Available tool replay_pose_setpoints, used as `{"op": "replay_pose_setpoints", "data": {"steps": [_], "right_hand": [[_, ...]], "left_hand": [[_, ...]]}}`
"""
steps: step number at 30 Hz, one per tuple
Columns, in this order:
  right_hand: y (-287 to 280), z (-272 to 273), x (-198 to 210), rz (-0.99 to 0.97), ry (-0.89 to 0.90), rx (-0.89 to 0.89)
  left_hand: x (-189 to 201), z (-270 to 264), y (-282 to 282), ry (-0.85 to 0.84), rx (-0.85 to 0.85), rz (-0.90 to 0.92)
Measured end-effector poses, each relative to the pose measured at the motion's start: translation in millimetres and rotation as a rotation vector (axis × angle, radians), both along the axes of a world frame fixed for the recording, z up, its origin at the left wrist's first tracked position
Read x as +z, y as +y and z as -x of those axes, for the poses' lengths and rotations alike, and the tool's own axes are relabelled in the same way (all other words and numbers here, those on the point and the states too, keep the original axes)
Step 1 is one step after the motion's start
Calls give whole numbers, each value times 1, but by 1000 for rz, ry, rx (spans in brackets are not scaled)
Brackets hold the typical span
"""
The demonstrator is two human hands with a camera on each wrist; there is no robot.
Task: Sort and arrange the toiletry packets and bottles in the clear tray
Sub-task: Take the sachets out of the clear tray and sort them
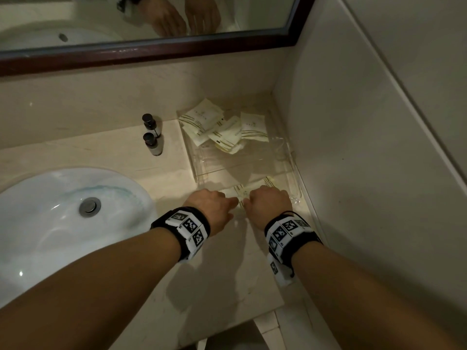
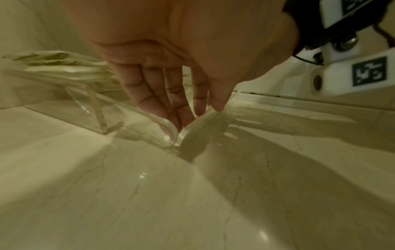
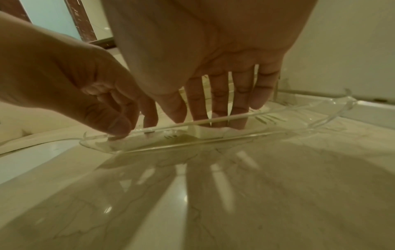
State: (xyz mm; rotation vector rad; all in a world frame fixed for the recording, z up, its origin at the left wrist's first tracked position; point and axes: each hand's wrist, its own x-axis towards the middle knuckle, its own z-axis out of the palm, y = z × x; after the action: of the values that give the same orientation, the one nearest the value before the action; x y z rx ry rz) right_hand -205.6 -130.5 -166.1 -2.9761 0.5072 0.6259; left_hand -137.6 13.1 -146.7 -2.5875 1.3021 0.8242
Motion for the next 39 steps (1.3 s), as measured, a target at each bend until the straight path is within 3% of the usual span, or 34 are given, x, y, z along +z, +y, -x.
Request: {"op": "replay_pose_setpoints", "data": {"steps": [11,15,23,30,39], "right_hand": [[-2,-7,2,-40,-38,-28],[-4,-20,18,-62,-114,-74],[-14,-68,59,-40,-298,-107],[-42,-104,64,-57,-360,-104],[-60,-112,38,-75,-260,-29]], "left_hand": [[3,-2,-7,22,41,-12],[15,-12,-8,-60,84,107],[48,-66,-11,-131,375,367],[41,-105,-28,-97,449,325],[19,-115,-52,-65,442,265]]}}
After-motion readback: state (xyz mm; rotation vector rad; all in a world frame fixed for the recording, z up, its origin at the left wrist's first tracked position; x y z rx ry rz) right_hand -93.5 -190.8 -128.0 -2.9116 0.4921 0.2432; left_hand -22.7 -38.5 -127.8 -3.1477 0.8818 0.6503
